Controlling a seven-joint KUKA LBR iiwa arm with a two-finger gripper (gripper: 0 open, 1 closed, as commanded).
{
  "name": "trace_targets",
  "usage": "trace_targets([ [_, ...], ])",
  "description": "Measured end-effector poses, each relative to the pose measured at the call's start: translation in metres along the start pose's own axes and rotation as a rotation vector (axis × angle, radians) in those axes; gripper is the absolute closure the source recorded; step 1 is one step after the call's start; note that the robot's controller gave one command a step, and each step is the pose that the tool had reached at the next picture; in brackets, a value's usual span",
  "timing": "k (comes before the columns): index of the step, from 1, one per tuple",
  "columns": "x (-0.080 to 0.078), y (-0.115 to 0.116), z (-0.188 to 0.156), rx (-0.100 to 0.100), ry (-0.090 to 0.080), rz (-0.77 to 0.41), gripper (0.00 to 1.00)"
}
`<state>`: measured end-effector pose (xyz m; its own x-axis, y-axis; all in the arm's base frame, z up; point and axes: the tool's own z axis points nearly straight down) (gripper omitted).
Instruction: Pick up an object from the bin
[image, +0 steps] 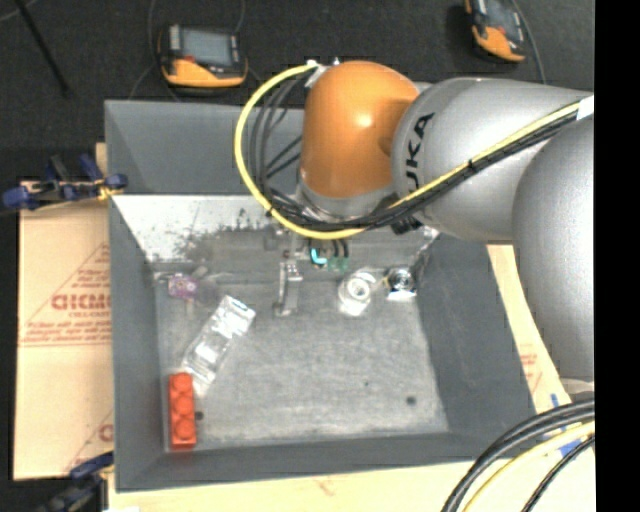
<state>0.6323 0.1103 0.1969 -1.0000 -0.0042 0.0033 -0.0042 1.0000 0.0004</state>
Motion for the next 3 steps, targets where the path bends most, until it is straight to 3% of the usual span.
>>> trace_targets([
  [1,-0.006,0.043,0.108,0.001,-0.002,-0.614,0.00],
  [2,-0.009,0.042,0.104,0.001,-0.009,-0.609,1.00],
  [3,0.006,0.040,-0.067,0.003,-0.018,-0.624,1.00],
])
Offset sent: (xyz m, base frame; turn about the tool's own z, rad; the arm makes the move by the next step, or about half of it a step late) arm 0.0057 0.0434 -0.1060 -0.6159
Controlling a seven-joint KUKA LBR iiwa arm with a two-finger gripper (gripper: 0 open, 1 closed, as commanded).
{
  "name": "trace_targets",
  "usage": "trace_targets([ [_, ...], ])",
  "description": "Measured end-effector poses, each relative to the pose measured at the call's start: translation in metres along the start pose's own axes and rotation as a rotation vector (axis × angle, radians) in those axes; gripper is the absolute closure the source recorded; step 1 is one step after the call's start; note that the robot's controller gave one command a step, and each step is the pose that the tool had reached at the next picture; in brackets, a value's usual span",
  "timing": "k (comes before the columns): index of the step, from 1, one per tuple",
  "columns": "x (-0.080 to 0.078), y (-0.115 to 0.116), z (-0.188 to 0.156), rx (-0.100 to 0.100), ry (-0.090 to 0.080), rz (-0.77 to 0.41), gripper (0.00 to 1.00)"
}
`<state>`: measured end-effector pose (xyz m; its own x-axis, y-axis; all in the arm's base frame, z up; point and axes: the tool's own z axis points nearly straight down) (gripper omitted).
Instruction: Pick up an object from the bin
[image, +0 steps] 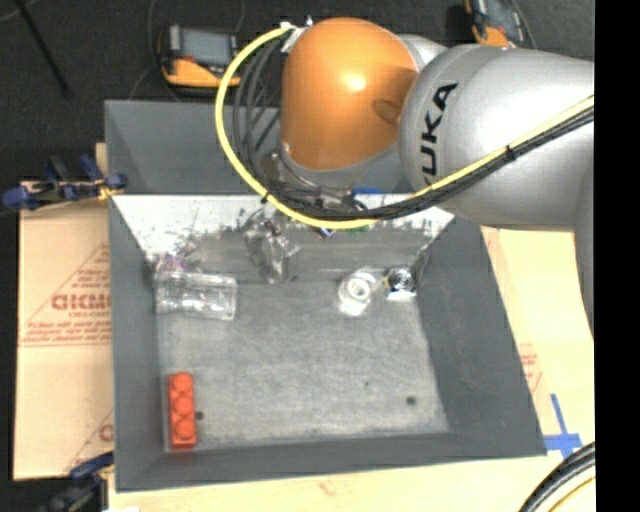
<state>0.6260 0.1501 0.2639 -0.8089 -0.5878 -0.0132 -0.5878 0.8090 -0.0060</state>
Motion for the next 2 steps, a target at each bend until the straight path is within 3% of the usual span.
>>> trace_targets([
  [1,-0.0269,0.0435,0.0364,-0.007,0.011,0.110,1.00],
  [2,-0.0263,0.0416,0.0352,-0.006,0.010,0.113,0.00],
])
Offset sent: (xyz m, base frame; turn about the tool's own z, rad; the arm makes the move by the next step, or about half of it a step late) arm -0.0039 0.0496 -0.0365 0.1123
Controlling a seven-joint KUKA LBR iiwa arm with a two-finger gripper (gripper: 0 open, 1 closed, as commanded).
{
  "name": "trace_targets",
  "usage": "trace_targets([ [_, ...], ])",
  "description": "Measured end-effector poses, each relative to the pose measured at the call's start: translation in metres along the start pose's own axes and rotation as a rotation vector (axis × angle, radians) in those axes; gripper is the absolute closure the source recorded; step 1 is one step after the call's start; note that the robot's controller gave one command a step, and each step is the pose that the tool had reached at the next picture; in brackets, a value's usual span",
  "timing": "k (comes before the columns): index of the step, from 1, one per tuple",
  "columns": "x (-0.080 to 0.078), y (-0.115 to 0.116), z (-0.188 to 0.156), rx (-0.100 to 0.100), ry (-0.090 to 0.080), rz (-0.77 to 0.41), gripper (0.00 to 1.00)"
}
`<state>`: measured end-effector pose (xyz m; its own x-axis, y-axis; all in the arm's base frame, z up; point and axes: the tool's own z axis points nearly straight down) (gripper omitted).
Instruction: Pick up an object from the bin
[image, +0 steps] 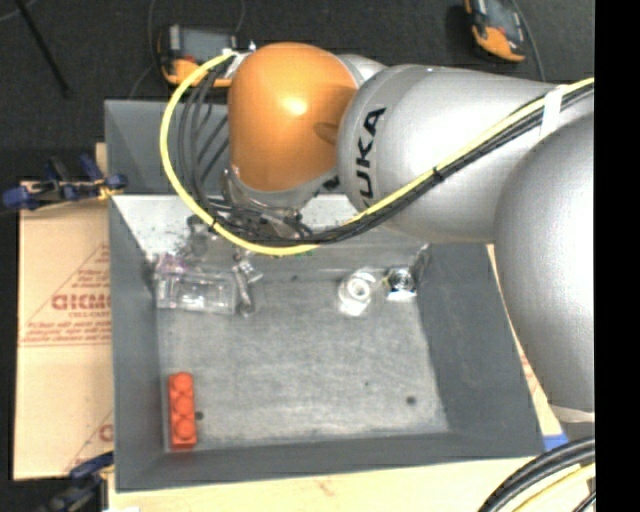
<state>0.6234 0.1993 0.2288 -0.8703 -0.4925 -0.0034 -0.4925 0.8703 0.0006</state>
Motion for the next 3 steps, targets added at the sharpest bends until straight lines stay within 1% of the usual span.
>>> trace_targets([
  [1,-0.024,0.007,0.034,0.001,-0.002,-0.257,0.00],
  [2,-0.020,-0.004,0.063,0.000,0.001,-0.292,0.00],
  [3,0.028,-0.009,0.041,0.001,0.001,-0.817,0.00],
])
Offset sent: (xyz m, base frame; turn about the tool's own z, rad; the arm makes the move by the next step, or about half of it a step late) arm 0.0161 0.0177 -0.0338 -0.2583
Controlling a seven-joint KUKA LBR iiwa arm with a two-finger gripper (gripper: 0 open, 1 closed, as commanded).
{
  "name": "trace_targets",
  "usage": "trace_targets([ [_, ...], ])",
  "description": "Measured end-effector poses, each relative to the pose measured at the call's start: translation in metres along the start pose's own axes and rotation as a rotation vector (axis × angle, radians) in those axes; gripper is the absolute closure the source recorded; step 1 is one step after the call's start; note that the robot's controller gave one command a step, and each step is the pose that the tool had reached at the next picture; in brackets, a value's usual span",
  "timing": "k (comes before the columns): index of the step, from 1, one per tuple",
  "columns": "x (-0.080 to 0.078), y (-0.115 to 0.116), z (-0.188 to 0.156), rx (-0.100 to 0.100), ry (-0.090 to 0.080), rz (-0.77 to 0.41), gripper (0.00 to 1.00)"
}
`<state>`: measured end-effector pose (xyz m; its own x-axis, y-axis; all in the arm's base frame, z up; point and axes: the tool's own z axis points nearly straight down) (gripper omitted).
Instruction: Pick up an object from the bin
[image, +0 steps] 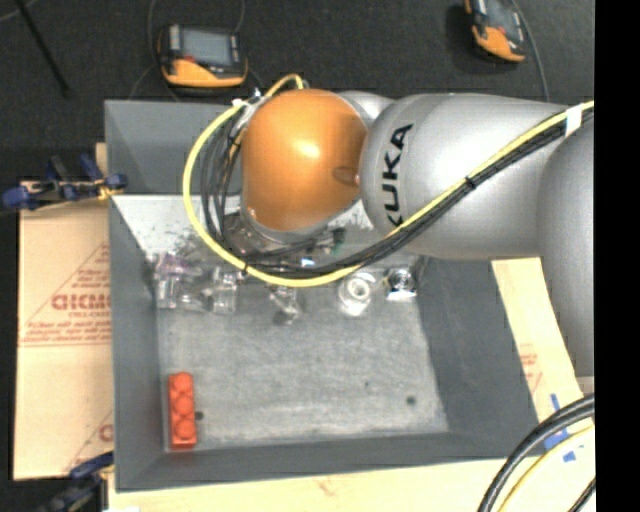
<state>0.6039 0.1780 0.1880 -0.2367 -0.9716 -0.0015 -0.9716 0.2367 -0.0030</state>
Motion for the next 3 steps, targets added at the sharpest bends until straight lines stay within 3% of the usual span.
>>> trace_targets([
  [1,0.002,0.062,0.026,-0.004,0.000,-0.362,0.00],
  [2,-0.015,0.090,0.061,-0.006,-0.002,-0.472,0.00],
  [3,-0.050,0.079,0.111,0.001,-0.012,-0.443,0.00],
])
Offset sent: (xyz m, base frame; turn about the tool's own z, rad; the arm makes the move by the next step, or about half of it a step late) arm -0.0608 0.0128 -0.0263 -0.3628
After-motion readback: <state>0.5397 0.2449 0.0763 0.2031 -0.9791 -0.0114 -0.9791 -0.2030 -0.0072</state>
